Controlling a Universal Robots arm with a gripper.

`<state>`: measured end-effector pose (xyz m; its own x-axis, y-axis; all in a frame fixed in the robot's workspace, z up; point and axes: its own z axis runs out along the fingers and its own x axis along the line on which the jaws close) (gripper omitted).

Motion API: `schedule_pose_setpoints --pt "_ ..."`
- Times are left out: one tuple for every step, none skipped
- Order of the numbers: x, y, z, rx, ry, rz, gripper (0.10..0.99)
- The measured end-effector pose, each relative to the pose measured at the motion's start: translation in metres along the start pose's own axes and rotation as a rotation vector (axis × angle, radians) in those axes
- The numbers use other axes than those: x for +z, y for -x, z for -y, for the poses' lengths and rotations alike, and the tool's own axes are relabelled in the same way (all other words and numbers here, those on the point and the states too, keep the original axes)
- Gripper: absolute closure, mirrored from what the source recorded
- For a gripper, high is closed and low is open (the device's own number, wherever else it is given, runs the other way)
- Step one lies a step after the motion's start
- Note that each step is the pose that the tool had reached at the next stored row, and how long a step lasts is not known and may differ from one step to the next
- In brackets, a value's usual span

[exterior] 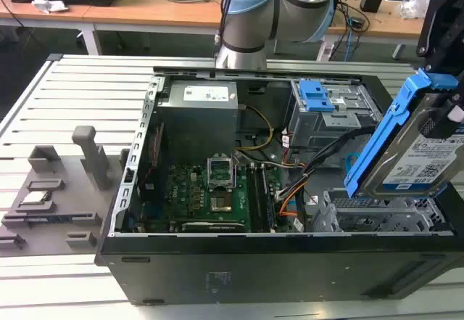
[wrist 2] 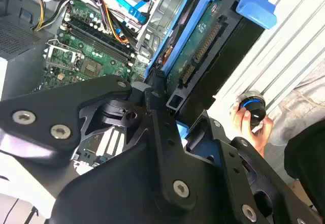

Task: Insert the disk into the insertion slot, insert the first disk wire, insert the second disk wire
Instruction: 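Insert the disk into the insertion slot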

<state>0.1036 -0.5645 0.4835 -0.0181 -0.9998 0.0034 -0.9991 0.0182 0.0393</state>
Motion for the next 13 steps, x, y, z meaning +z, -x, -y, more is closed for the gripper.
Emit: schedule_pose_setpoints --pt "0.0007 0.0 0.0 0.0 0.0 -0.0001 0.722" --pt "0.0039 0.0001 0.0002 0.0 0.0 0.0 0.722" --pt "0.006 0.0001 0.0002 0.0 0.0 0.0001 0.722" --pt "0.0082 0.0001 0.0003 0.0 0.0 0.0 0.722" --pt "0.012 0.0004 0.0005 0.0 0.0 0.0002 0.722" --pt "0.0142 0.0006 0.0006 0.0 0.0 0.0001 0.722" --pt "0.0162 0.0007 0.0006 0.0 0.0 0.0002 0.722" --pt "0.0182 0.0009 0.0007 0.0 0.0 0.0001 0.722" --pt "0.0197 0.0011 0.0008 0.0 0.0 0.0001 0.722" --pt "0.0211 0.0013 0.0008 0.0 0.0 0.0001 0.722" --pt "0.0224 0.0016 0.0009 0.0 0.0 0.0001 0.722" --pt "0.0235 0.002 0.0009 0.0 0.0 0.0 0.722" --pt "0.0244 0.0025 0.0009 0.0 0.0 0.0002 0.722"
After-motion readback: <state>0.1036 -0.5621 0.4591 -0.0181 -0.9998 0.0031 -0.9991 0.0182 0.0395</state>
